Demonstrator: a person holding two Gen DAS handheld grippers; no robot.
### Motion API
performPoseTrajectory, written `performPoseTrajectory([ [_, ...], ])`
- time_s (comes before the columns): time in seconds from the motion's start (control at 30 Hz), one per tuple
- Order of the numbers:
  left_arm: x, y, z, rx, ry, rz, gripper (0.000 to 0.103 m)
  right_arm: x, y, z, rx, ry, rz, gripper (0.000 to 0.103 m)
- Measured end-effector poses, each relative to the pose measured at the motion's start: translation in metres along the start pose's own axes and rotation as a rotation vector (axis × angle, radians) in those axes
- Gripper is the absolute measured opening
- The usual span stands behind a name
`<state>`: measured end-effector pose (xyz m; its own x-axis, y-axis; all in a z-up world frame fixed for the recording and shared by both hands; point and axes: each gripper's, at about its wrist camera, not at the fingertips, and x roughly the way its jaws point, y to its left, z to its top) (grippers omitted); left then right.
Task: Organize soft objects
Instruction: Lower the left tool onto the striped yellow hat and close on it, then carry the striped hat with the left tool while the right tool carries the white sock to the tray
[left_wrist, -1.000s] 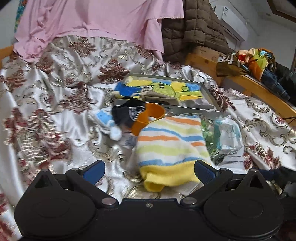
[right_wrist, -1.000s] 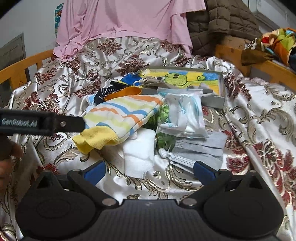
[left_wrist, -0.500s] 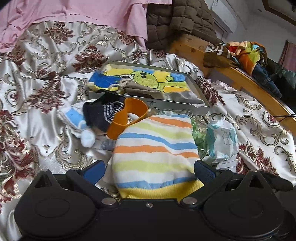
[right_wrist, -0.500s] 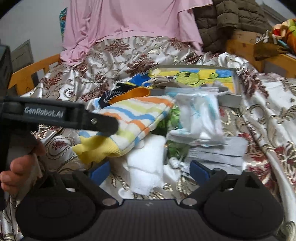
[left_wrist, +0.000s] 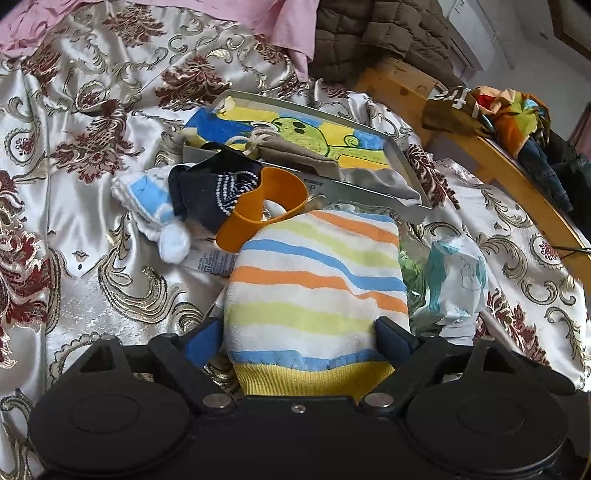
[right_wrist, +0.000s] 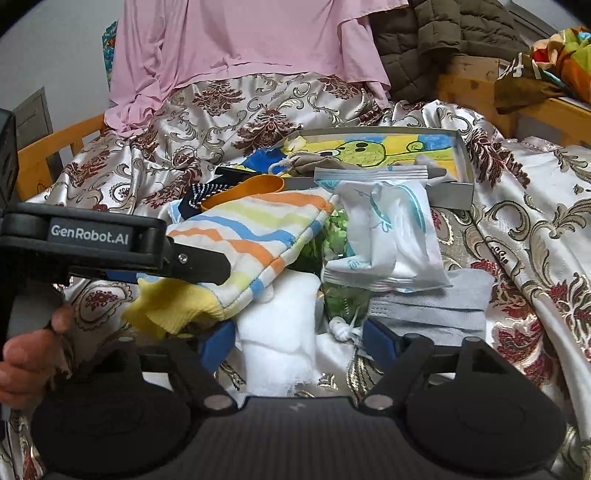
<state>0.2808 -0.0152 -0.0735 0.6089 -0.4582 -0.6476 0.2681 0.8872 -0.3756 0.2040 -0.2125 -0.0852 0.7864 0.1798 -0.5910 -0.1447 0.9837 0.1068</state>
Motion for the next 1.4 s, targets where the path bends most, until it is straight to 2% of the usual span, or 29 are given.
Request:
performPoseTrajectory([
  [0.27,-0.012,0.015,0.004,-0.072,0.006,-0.039,0.058,0.003,-0.001,0.001,0.031,-0.005,0.03,0.07],
  [0.37,-0.015,0.018,0.006,-0.075,0.004,-0.045,0.051,0.003,-0.001,0.001,0.028,-0.01,0.032,0.068],
  [0.47,-0.02,0.018,0.008,-0.077,-0.012,-0.043,0.036,0.003,0.001,0.001,0.022,-0.017,0.034,0.066],
  [0.57,-0.024,0.017,0.009,-0.061,-0.022,-0.029,0.029,0.004,0.005,0.001,-0.002,-0.03,0.028,0.065],
  [0.73,-0.028,0.016,0.01,-0.052,-0.046,0.01,0.017,0.005,0.01,0.001,-0.024,-0.037,0.043,0.056],
  [0.77,-0.03,0.017,0.009,-0.051,-0.051,0.02,0.014,0.005,0.011,0.001,-0.026,-0.038,0.046,0.05],
  [0.9,-0.034,0.02,0.009,-0.071,-0.072,0.037,0.011,0.003,0.014,0.001,-0.049,-0.052,0.034,0.031],
  [1.0,-0.038,0.019,0.008,-0.071,-0.094,0.058,0.01,0.001,0.016,0.0,-0.066,-0.068,0.013,0.022],
  [1.17,-0.047,0.008,0.004,0.012,-0.14,0.149,0.01,-0.003,0.027,-0.002,-0.151,-0.104,-0.054,0.017],
  [1.3,-0.054,-0.007,-0.001,0.113,-0.213,0.264,0.009,-0.007,0.047,-0.009,-0.295,-0.154,-0.108,0.015],
  [1.4,-0.061,-0.019,-0.004,0.173,-0.281,0.324,0.009,-0.011,0.061,-0.016,-0.382,-0.186,-0.131,0.015],
])
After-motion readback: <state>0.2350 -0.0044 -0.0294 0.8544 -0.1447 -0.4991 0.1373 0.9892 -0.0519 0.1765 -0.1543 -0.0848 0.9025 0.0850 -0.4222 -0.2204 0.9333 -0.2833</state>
